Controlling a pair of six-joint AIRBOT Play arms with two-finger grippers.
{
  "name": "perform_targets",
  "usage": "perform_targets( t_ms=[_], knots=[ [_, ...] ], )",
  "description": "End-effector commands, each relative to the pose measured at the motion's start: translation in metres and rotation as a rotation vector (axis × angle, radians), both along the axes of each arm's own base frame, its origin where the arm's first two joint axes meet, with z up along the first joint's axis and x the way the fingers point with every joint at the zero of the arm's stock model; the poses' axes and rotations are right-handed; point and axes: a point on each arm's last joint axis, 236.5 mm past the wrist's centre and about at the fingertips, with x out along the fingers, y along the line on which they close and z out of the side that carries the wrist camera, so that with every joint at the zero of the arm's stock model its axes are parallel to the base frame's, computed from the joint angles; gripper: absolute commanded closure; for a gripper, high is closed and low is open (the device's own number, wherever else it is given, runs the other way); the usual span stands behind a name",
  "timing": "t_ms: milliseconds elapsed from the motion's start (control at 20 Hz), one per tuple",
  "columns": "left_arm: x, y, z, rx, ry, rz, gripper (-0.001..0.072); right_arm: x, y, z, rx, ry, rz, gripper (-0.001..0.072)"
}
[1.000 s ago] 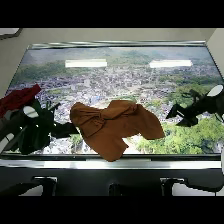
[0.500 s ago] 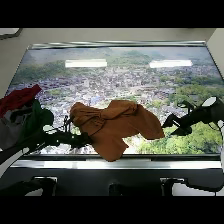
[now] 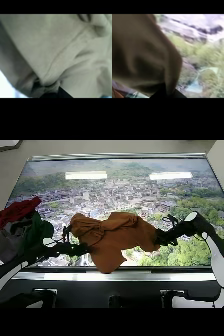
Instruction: Fold the shirts.
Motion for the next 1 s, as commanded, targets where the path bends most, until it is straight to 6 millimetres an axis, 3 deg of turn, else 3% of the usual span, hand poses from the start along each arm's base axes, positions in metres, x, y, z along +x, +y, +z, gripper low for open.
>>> perform_targets(
  t_ms=[0, 50, 100, 150, 200, 250, 300, 350, 400, 450, 550, 700, 850, 950],
  knots=[
    [0.035, 0.011, 0.083, -0.020, -0.224, -0.037, 0.0679, 0.028, 0.009, 0.038, -0.029, -0.148, 0.058, 0.0667],
    [0.055, 0.027, 0.126, 0.018, -0.354, -0.036, 0.0680, 0.050, 0.003, 0.072, -0.061, -0.274, 0.053, 0.0667],
    [0.076, 0.048, 0.185, 0.056, -0.506, 0.014, 0.0680, 0.078, -0.002, 0.124, -0.100, -0.455, 0.035, 0.0667],
    [0.091, 0.070, 0.254, 0.065, -0.661, 0.095, 0.0679, 0.101, -0.008, 0.193, -0.146, -0.664, 0.013, 0.0666],
    [0.094, 0.093, 0.340, 0.063, -0.855, 0.183, 0.0679, 0.113, -0.016, 0.267, -0.206, -0.878, -0.013, 0.0666],
    [0.083, 0.113, 0.422, 0.076, -1.047, 0.250, 0.0680, 0.111, -0.027, 0.356, -0.287, -1.122, -0.052, 0.0666],
    [0.057, 0.131, 0.503, 0.097, -1.246, 0.322, 0.0679, 0.093, -0.037, 0.438, -0.367, -1.342, -0.111, 0.0666],
    [0.026, 0.143, 0.566, 0.116, -1.407, 0.383, 0.0679, 0.060, -0.046, 0.516, -0.430, -1.550, -0.193, 0.0666],
    [-0.010, 0.149, 0.617, 0.140, -1.545, 0.424, 0.0679, 0.022, -0.051, 0.570, -0.453, -1.694, -0.278, 0.0666],
    [-0.038, 0.149, 0.648, 0.144, -1.627, 0.448, 0.0679, -0.016, -0.050, 0.607, -0.430, -1.795, -0.355, 0.0666],
    [-0.076, 0.139, 0.683, 0.075, -1.705, 0.469, 0.0679, -0.066, -0.042, 0.634, -0.363, -1.876, -0.420, 0.0666],
    [-0.094, 0.136, 0.701, 0.054, -1.765, 0.474, 0.0679, -0.097, -0.042, 0.643, -0.398, -1.916, -0.430, 0.0666],
    [-0.077, 0.143, 0.696, 0.080, -1.740, 0.486, 0.0679, -0.088, -0.049, 0.628, -0.428, -1.847, -0.432, 0.0666],
    [-0.040, 0.152, 0.672, 0.143, -1.643, 0.467, 0.0679, -0.058, -0.052, 0.587, -0.440, -1.678, -0.384, 0.0666]
  ],
)
